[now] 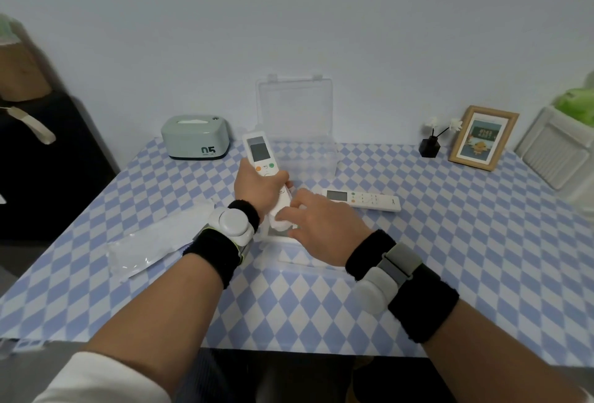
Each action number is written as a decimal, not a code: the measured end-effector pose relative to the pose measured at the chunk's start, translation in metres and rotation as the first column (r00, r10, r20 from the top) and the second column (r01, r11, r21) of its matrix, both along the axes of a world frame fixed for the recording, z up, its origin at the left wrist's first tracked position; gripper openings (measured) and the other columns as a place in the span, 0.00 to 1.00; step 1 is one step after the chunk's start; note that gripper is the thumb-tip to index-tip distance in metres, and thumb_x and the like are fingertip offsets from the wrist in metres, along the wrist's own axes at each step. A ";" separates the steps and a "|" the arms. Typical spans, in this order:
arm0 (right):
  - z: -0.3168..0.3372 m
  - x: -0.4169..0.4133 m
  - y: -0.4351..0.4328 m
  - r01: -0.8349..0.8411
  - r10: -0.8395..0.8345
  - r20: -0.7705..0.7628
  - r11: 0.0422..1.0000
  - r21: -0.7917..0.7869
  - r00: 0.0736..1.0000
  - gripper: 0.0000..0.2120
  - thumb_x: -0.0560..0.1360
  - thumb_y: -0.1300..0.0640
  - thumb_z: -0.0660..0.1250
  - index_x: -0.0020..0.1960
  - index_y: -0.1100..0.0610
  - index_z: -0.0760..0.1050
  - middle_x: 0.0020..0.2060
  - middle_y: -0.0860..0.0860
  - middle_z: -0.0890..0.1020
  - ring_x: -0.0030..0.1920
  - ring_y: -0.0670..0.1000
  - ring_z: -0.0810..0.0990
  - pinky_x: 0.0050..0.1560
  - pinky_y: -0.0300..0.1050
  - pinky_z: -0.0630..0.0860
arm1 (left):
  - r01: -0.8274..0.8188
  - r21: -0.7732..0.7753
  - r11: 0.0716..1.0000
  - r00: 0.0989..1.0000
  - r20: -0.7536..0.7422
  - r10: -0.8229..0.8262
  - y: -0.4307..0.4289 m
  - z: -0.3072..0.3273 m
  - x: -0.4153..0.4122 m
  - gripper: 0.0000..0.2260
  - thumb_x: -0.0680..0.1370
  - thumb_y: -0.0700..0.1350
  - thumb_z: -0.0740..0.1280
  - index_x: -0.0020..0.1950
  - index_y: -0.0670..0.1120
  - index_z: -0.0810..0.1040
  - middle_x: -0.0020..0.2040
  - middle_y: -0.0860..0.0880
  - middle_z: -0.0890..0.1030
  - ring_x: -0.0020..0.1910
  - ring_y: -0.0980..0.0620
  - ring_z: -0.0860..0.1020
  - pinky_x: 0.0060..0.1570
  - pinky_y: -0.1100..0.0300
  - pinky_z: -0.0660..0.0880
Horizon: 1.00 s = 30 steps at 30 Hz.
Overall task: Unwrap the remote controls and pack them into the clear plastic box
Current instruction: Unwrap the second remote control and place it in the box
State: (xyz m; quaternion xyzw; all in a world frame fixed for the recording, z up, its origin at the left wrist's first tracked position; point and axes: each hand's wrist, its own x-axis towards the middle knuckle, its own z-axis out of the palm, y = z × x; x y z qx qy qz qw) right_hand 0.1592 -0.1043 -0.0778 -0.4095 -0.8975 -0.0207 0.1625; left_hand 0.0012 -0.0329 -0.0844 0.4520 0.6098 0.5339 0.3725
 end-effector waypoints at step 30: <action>-0.031 -0.033 -0.013 0.152 -0.546 -0.511 0.768 -0.623 0.663 0.33 0.81 0.35 0.54 0.39 0.63 0.79 0.30 0.52 0.85 0.29 0.47 0.81 0.41 0.47 0.79 | -0.094 -0.012 0.996 0.545 0.836 0.062 0.007 0.011 0.011 0.04 0.84 0.42 0.63 0.56 0.43 0.70 0.38 0.44 0.75 0.35 0.48 0.79 0.41 0.53 0.80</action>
